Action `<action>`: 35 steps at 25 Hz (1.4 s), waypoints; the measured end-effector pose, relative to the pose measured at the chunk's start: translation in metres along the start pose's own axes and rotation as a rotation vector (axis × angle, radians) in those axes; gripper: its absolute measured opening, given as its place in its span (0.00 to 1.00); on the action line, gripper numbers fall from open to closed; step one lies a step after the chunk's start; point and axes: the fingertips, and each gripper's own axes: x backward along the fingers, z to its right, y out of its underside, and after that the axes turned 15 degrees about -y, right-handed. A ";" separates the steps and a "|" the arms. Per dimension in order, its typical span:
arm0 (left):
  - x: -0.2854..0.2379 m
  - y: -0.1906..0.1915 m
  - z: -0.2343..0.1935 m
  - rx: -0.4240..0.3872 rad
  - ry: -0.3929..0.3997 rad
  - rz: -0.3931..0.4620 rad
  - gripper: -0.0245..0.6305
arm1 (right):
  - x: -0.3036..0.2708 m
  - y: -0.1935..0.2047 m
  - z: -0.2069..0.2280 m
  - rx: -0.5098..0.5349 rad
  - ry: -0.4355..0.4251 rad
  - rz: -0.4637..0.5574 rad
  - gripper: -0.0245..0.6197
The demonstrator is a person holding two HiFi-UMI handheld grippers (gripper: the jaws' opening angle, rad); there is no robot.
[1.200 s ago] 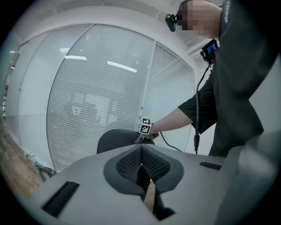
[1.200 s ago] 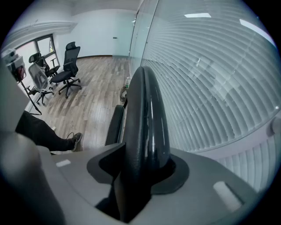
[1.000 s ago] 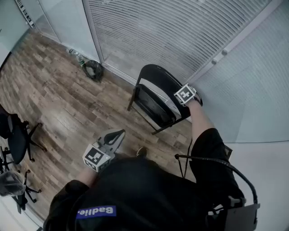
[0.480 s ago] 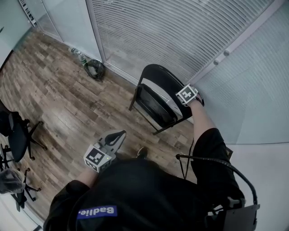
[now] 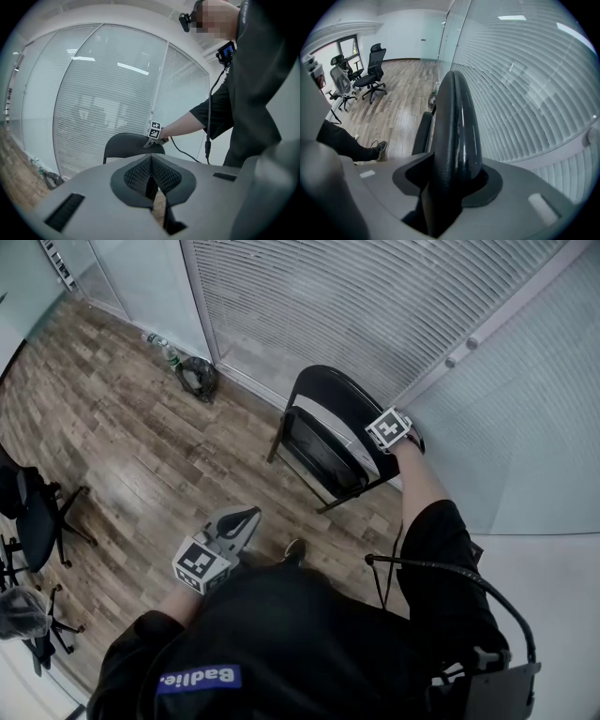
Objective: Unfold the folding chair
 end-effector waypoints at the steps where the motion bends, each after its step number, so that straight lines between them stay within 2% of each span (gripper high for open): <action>1: 0.000 0.001 0.001 0.000 0.001 0.000 0.04 | 0.000 0.000 0.000 0.000 0.000 0.001 0.30; 14: 0.001 0.002 0.001 0.000 -0.002 -0.008 0.04 | 0.001 0.001 -0.001 0.001 0.006 -0.003 0.30; 35: -0.021 0.009 0.001 0.051 -0.001 -0.025 0.04 | 0.000 0.001 -0.001 0.006 0.004 -0.007 0.30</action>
